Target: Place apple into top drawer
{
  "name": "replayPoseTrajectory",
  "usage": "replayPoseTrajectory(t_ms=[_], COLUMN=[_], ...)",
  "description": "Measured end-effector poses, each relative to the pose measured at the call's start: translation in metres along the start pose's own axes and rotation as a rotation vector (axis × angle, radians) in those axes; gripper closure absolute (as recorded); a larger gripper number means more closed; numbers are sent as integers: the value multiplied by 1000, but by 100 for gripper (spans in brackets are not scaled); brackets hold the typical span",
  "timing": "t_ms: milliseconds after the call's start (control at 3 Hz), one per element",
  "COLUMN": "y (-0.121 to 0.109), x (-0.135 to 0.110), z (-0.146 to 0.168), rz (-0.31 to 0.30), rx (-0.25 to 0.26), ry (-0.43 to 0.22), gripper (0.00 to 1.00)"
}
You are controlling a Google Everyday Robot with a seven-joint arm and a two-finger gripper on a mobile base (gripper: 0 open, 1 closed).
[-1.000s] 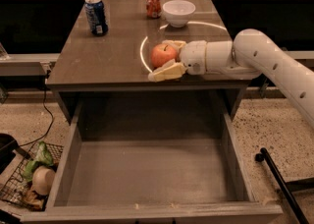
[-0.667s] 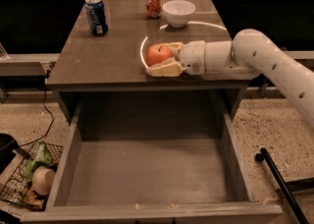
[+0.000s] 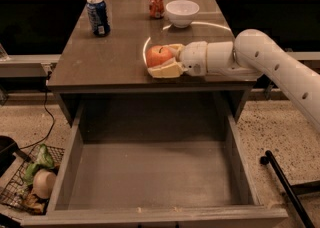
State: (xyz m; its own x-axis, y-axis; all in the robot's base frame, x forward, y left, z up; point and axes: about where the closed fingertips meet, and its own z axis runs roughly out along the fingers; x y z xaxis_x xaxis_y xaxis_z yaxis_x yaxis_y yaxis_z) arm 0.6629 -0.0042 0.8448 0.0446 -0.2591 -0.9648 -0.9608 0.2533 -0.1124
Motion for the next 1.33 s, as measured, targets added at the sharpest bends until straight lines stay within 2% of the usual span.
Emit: replayPoseTrajectory(t_ms=[333, 667, 1000, 1333], y=[1, -4, -1, 31], x=[-1, -6, -33, -56], z=[3, 6, 9, 0], rz=[0, -6, -55, -107], rx=[-5, -6, -18, -31], ry=[-1, 4, 10, 25], gripper=[100, 100, 100, 100])
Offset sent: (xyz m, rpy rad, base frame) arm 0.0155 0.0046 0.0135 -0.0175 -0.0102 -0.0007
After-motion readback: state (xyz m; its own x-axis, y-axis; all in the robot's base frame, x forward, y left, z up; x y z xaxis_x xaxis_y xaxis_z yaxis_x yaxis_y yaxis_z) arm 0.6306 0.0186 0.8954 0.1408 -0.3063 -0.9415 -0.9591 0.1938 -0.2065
